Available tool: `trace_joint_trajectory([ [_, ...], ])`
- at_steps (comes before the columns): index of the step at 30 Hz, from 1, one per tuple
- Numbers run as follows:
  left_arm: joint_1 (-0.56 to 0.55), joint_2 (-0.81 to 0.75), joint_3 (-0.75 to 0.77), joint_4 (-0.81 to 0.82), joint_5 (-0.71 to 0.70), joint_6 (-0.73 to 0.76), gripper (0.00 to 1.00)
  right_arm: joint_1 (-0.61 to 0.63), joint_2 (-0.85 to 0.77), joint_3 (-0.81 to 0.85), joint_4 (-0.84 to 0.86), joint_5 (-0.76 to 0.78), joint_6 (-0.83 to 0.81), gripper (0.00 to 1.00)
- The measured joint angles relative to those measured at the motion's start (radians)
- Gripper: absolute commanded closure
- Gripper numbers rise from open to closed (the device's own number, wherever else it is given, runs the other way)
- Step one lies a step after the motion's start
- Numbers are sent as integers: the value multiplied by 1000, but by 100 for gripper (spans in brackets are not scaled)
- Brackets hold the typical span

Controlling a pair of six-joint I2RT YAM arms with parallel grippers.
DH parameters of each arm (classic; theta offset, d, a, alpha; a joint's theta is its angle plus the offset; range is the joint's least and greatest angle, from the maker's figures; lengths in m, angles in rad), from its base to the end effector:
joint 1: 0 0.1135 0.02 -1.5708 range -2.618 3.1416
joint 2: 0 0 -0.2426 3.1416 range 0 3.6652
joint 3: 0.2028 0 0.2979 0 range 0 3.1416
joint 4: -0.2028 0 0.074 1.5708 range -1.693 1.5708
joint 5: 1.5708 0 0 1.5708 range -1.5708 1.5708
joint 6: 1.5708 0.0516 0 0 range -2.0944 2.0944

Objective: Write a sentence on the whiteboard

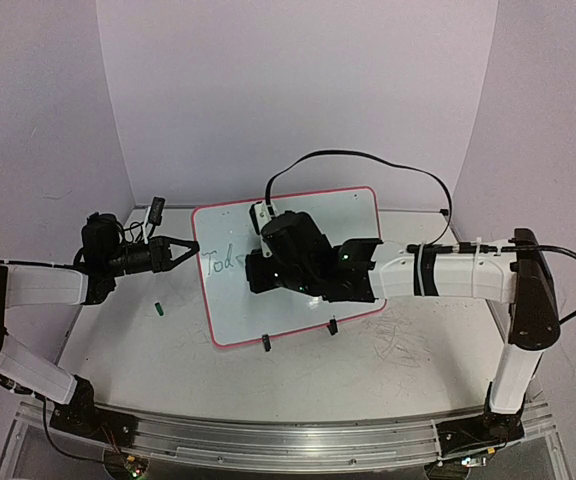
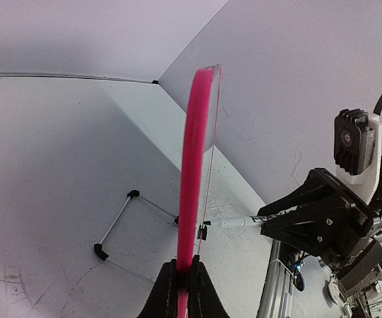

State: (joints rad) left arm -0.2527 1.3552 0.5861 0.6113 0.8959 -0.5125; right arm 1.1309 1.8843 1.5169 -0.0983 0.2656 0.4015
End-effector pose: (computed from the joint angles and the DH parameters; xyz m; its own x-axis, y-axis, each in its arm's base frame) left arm 0.3040 -0.1201 0.1740 -0.5753 -0.1679 -0.8005 0.7122 0.3785 -0.5912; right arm 0.2249 0.4460 0.2399 -0.4782 -0.1305 -0.8685 -0.6370 0.7324 0.2407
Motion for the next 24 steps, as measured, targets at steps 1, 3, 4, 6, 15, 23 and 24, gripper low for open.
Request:
trace_joint_trajectory([
  [1, 0, 0, 0, 0, 0, 0, 100, 0, 1, 1, 0, 2, 0, 100],
  [3, 0, 0, 0, 0, 0, 0, 100, 0, 3, 2, 0, 3, 0, 100],
  [4, 0, 0, 0, 0, 0, 0, 100, 0, 4, 3, 1, 4, 0, 100],
  [6, 0, 0, 0, 0, 0, 0, 100, -2, 8, 4, 1, 6, 1, 100],
  [15, 0, 0, 0, 0, -1, 0, 100, -3, 27, 30, 0, 6, 0, 100],
  [23, 0, 0, 0, 0, -1, 0, 100, -2, 31, 36, -1, 1, 4, 100],
  [24, 0, 0, 0, 0, -1, 0, 100, -2, 31, 36, -1, 1, 5, 100],
])
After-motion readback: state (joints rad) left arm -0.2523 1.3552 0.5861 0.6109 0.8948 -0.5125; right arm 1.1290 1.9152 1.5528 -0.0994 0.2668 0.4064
